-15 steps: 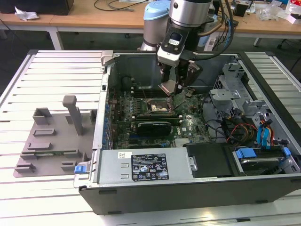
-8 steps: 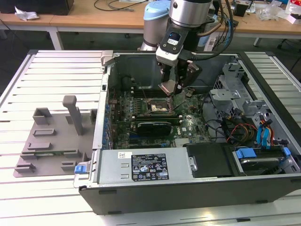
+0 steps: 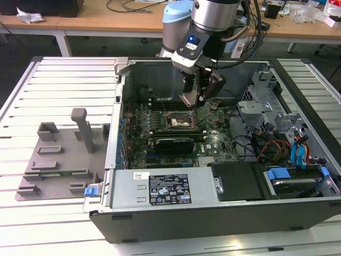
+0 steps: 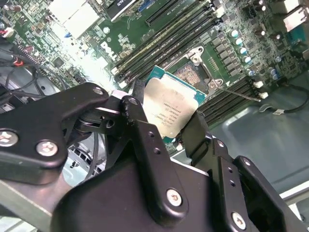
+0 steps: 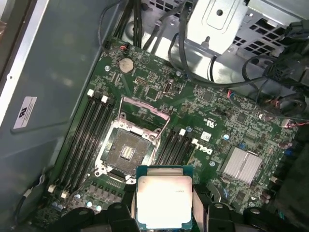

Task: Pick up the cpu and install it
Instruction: 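Place the cpu into insertion slot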

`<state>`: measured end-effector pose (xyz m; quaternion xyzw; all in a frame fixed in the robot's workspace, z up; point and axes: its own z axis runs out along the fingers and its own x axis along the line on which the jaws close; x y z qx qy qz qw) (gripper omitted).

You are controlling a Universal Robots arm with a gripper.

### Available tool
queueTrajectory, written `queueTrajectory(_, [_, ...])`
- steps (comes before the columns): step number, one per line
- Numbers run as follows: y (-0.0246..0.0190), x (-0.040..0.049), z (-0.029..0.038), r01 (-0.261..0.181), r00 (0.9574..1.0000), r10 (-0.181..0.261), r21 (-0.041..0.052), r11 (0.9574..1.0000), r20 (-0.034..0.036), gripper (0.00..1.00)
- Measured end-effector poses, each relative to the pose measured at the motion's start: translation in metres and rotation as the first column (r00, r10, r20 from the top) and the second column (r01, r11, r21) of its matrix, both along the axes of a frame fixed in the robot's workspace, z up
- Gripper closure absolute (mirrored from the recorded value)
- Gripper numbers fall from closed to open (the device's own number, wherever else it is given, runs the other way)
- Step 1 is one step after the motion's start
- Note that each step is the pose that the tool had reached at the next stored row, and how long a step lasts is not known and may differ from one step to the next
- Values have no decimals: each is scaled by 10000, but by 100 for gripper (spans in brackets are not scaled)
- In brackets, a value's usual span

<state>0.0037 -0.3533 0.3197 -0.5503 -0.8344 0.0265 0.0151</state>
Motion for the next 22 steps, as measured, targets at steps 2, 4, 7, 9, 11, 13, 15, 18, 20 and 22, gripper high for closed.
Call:
queueTrajectory(2, [0, 0, -1, 210, 9998, -210, -3, 9998, 1, 45])
queueTrajectory(4, [0, 0, -1, 416, 9991, -416, -6, 9991, 1, 45])
queueTrajectory(7, [0, 0, -2, 686, 9976, -686, -8, 9976, 0, 45])
queueTrajectory(9, [0, 0, -3, 878, 9961, -878, -9, 9961, 1, 45])
queueTrajectory(11, [0, 0, -3, 1061, 9944, -1061, -10, 9944, 1, 45])
queueTrajectory(13, [0, 0, -4, 1173, 9931, -1173, -11, 9931, 1, 45])
queueTrajectory(15, [0, 0, -4, 1266, 9920, -1266, -11, 9920, 1, 45])
queueTrajectory(18, [0, 0, -5, 1424, 9898, -1424, -12, 9898, 1, 45])
queueTrajectory(20, [0, 0, -6, 1582, 9874, -1582, -14, 9874, 1, 45])
queueTrajectory(22, [0, 0, -6, 1730, 9849, -1730, -17, 9849, 2, 45])
